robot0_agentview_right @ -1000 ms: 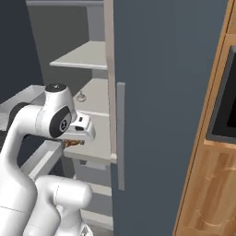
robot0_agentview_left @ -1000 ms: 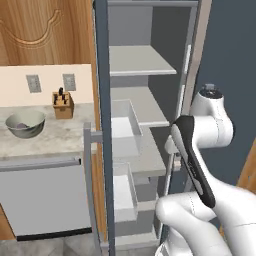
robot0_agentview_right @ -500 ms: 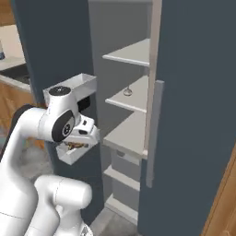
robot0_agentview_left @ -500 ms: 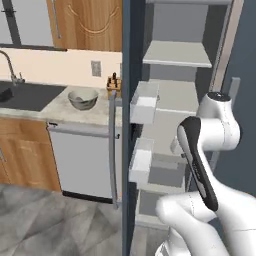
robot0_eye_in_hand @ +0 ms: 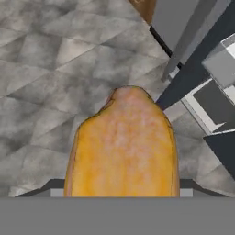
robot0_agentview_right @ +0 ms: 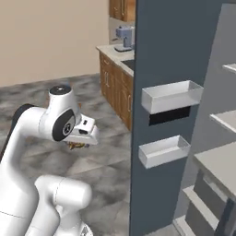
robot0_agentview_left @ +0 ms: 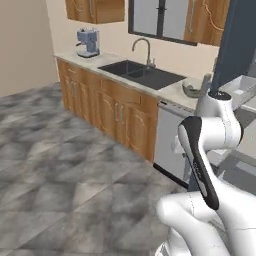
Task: Take the eggplant, chicken drumstick, and garlic from the freezer and place them in the bowl on the counter.
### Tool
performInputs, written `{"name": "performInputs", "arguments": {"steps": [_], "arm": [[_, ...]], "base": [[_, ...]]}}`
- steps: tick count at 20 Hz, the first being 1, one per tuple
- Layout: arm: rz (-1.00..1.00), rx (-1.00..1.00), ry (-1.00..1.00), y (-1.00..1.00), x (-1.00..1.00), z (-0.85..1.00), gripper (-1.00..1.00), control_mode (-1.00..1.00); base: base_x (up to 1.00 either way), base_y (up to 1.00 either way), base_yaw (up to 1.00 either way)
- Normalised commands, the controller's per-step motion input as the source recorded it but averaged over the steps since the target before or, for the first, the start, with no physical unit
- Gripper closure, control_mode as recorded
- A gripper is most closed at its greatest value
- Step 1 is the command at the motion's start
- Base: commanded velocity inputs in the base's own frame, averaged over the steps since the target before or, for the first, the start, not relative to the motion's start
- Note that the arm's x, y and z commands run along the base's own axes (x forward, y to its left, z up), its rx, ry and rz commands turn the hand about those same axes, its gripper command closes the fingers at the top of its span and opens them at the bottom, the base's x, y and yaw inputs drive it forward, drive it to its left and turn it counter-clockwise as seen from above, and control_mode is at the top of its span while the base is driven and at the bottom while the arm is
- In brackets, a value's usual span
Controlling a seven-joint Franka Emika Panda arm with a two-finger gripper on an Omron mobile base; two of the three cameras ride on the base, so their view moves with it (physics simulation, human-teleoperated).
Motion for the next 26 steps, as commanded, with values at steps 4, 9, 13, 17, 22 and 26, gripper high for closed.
{"name": "performInputs", "arguments": {"steps": [4,9,13,17,22,26], "arm": [[0.0,0.0,0.0,0.0,0.0,0.0,1.0,1.0],[0.0,0.0,0.0,0.0,0.0,0.0,1.0,1.0],[0.0,0.0,0.0,0.0,0.0,0.0,1.0,1.0],[0.0,0.0,0.0,0.0,0.0,0.0,1.0,1.0],[0.0,0.0,0.0,0.0,0.0,0.0,1.0,1.0],[0.0,0.0,0.0,0.0,0.0,0.0,1.0,1.0]], "base": [[-0.06,0.56,0.73],[0.22,0.48,0.31],[0.84,0.64,0.0],[1.0,0.47,0.0],[0.9,0.02,-0.28],[0.37,0.0,-0.69]]}}
